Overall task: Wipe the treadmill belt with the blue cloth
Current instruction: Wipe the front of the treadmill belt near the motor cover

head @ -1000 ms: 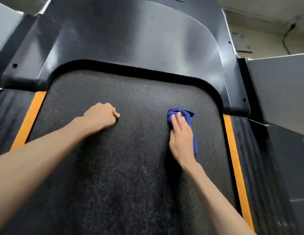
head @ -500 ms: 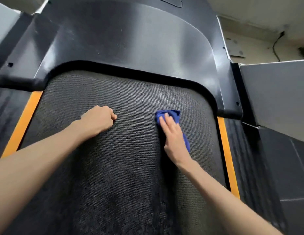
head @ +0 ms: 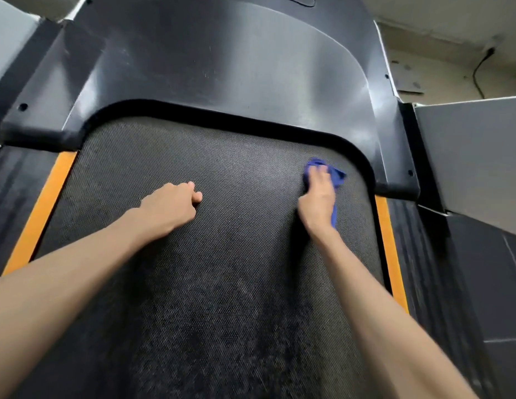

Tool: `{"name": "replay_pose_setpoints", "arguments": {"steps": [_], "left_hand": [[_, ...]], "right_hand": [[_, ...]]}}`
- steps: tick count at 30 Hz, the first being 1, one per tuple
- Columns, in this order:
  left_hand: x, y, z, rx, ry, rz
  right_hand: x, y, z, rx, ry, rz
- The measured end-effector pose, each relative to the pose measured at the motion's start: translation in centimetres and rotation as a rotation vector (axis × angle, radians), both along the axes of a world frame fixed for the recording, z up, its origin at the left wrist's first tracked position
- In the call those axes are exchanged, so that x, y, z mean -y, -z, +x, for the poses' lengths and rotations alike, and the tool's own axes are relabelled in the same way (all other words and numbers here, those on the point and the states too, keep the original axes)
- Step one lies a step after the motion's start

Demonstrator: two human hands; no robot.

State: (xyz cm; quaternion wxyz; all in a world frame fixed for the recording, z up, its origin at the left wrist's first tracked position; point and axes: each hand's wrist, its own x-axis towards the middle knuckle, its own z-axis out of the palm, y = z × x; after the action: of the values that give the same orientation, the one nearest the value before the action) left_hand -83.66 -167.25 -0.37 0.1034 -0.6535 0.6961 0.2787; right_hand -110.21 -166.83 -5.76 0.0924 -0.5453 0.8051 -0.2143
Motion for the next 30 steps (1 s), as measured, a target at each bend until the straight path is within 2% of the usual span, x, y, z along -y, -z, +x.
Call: {"name": "replay_pose_setpoints", "arguments": {"steps": [4,6,7,8,11,13,14,15,18,20,21,23,27,28,30], "left_hand": [[0.1,-0.2,-0.4,0.053,0.011,-0.076],[0.1,-0.6,-0.7,0.081,0.032,-0.119],[0.1,-0.7,-0.8,0.083,0.040,-0.130],[0.1,-0.7,-0.9,0.076,0.049,-0.133],[-0.3,-0.7,-0.9,0.075,0.075,-0.136],[-0.7,-0.7,-1.1,0.085,0.080,-0.171],[-0.9,-0.8,-1.4,0.095,0.078,-0.190],[-1.2,-0.8,-1.7,0.114,0.082,-0.211],[-1.8,-0.7,-2.5,0.234,0.141,-0.283],[-2.1,-0.8,-2.6,0.276,0.153,-0.295],[-2.2,-0.9,-2.7,0.276,0.161,-0.287],[-2.2,-0.8,-2.6,0.251,0.173,-0.254],[-2.1,-0.7,-1.6,0.145,0.131,-0.168],[-2.0,-0.6,-1.4,0.146,0.146,-0.165],[-2.2,-0.4,-1.4,0.169,0.177,-0.169]], "right_hand": [[-3.6,1.1,9.8,0.001,-0.764,0.001],[-2.4,0.5,8.5,-0.071,-0.972,-0.031],[-0.8,0.4,6.6,-0.111,-0.931,-0.085],[0.8,0.4,4.2,-0.128,-0.795,-0.100],[4.3,-0.1,-2.7,-0.059,-0.147,0.041],[4.9,-0.4,-2.7,0.052,0.181,0.120],[4.8,-0.6,-1.1,0.048,0.220,0.113],[4.8,-0.6,1.1,0.024,0.169,0.056],[3.4,0.4,8.8,0.066,-0.302,-0.064],[2.8,0.3,10.8,0.108,-0.575,0.001],[3.1,0.0,10.3,0.132,-0.629,0.032],[3.8,0.3,7.0,0.109,-0.527,0.038],[3.4,-0.3,-2.6,0.031,0.061,0.058],[3.1,-0.7,-3.3,0.026,0.144,0.071],[2.8,-0.6,-2.2,0.046,0.165,0.089]]}}
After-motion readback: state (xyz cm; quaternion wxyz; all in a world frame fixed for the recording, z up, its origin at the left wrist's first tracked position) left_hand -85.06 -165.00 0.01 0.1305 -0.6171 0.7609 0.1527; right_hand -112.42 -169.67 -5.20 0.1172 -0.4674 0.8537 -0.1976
